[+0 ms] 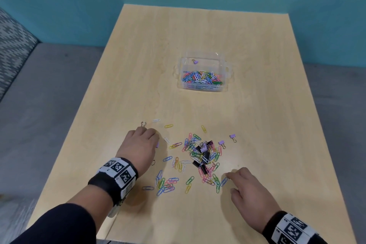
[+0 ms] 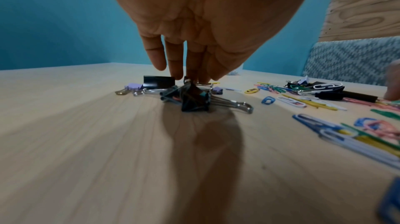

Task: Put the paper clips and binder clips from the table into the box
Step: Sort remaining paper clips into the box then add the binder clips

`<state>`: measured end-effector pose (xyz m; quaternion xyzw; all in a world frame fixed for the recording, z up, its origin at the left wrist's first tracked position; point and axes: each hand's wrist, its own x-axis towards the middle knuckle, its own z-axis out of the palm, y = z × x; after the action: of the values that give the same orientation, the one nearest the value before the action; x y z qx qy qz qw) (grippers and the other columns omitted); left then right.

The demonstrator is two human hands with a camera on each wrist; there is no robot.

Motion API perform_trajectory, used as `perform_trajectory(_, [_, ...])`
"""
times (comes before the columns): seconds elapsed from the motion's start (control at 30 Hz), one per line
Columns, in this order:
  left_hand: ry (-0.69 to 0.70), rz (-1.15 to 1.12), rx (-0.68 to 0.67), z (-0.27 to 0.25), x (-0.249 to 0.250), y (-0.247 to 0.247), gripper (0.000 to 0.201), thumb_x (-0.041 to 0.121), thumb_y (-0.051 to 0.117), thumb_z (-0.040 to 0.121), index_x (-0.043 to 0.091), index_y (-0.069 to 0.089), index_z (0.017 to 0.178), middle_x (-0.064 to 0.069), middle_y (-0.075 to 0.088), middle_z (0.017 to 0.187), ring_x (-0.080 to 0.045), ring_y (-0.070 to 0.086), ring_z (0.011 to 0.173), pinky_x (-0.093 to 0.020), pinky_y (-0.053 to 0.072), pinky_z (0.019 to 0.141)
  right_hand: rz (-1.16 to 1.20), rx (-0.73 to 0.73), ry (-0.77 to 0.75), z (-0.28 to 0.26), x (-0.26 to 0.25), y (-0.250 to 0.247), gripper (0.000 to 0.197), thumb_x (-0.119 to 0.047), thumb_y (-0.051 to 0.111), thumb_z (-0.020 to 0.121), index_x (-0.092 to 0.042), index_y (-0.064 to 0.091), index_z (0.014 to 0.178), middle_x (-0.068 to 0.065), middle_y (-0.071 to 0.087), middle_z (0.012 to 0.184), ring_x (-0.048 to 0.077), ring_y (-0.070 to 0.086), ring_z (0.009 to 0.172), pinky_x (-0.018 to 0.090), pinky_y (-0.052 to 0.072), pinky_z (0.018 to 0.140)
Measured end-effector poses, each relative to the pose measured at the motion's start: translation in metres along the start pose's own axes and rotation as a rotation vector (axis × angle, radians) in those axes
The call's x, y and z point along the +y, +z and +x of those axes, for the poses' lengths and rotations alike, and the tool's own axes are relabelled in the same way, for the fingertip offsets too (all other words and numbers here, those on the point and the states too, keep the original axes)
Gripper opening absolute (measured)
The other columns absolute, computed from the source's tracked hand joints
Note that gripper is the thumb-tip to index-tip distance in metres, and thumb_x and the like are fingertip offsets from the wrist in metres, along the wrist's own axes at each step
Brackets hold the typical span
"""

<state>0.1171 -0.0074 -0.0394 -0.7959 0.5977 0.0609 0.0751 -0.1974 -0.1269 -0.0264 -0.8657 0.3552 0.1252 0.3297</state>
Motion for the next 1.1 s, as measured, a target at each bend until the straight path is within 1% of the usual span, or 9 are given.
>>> perform_trajectory(0.23, [0.03,0.101,-0.095,0.001,0.007,-0.007,0.032,0.011,0.063,0.059,0.01,0.067,0.09,-0.01,0.061,0.123,-0.032,0.056,0.103,-0.04,0.047,0.076,-0.007,-0.002,-0.006,0.0,0.001,0.001,0.045,-0.02,0.045,0.086,-0.027,0.049,0.131,-0.012,0.042,0.109,0.012,0.05,0.1,0.022,0.039,0.087])
perform_trajectory(0.33, [0.016,0.035,-0.111,0.007,0.007,-0.009,0.045,0.01,0.067,0.064,0.009,0.06,0.108,-0.012,0.054,0.134,-0.034,0.05,0.12,-0.044,0.044,0.09,-0.011,0.0,-0.004,0.0,0.0,0.0,0.045,-0.021,0.044,0.086,-0.027,0.049,0.131,-0.012,0.042,0.108,0.012,0.05,0.101,0.021,0.039,0.087])
perform_trajectory(0.43, [-0.039,0.06,-0.154,0.018,0.007,-0.015,0.068,0.021,0.062,0.078,0.01,0.034,0.139,-0.01,0.031,0.151,-0.031,0.022,0.141,-0.049,0.019,0.113,-0.012,0.0,0.001,0.0,0.0,0.0,0.045,-0.02,0.044,0.087,-0.027,0.049,0.131,-0.013,0.041,0.108,0.012,0.05,0.1,0.021,0.039,0.086])
perform_trajectory(0.5, [-0.053,0.113,-0.215,0.026,0.011,-0.02,0.067,0.015,0.045,0.085,0.011,0.016,0.146,-0.01,0.017,0.156,-0.029,0.004,0.144,-0.052,0.0,0.115,-0.015,0.0,0.001,0.0,0.0,0.001,0.046,-0.021,0.044,0.086,-0.028,0.049,0.131,-0.012,0.042,0.11,0.012,0.05,0.101,0.022,0.039,0.086])
perform_trajectory(0.57, [-0.024,0.143,-0.257,0.028,0.021,-0.023,0.069,0.016,0.036,0.087,0.011,0.005,0.148,-0.012,0.01,0.157,-0.03,-0.003,0.145,-0.055,-0.005,0.114,-0.017,-0.005,0.007,0.0,0.001,0.001,0.046,-0.022,0.043,0.087,-0.029,0.048,0.132,-0.01,0.043,0.112,0.013,0.05,0.102,0.024,0.041,0.087])
perform_trajectory(0.73, [0.066,0.063,-0.256,0.009,0.058,-0.018,0.064,0.046,0.013,0.097,0.011,-0.003,0.149,-0.018,0.002,0.157,-0.033,-0.007,0.144,-0.053,-0.005,0.114,-0.003,-0.007,0.012,-0.001,0.001,0.0,0.045,-0.022,0.043,0.086,-0.03,0.048,0.131,-0.012,0.042,0.112,0.012,0.051,0.1,0.026,0.043,0.087])
perform_trajectory(0.87, [-0.066,-0.035,-0.197,0.006,0.074,-0.01,0.076,0.055,-0.004,0.086,0.012,0.002,0.149,-0.021,0.005,0.156,-0.037,0.003,0.143,-0.05,0.001,0.116,-0.001,-0.018,0.011,-0.001,0.0,-0.001,0.047,-0.024,0.041,0.085,-0.029,0.047,0.131,-0.011,0.042,0.111,0.012,0.051,0.099,0.026,0.042,0.087])
perform_trajectory(1.03, [-0.18,-0.057,-0.166,0.018,0.073,-0.006,0.071,0.057,0.014,0.094,0.015,-0.002,0.149,-0.02,0.005,0.156,-0.038,0.01,0.142,-0.05,0.004,0.116,-0.01,-0.023,0.015,0.0,-0.001,-0.001,0.049,-0.027,0.038,0.083,-0.029,0.048,0.131,-0.01,0.043,0.11,0.013,0.051,0.098,0.026,0.042,0.087])
perform_trajectory(1.1, [-0.18,-0.057,-0.169,0.016,0.071,-0.002,0.071,0.058,0.007,0.092,0.016,0.002,0.149,-0.02,0.01,0.155,-0.04,0.014,0.14,-0.051,0.006,0.115,-0.006,-0.023,0.014,0.0,0.0,0.0,0.048,-0.026,0.039,0.084,-0.028,0.048,0.131,-0.011,0.042,0.109,0.013,0.051,0.098,0.026,0.043,0.087])
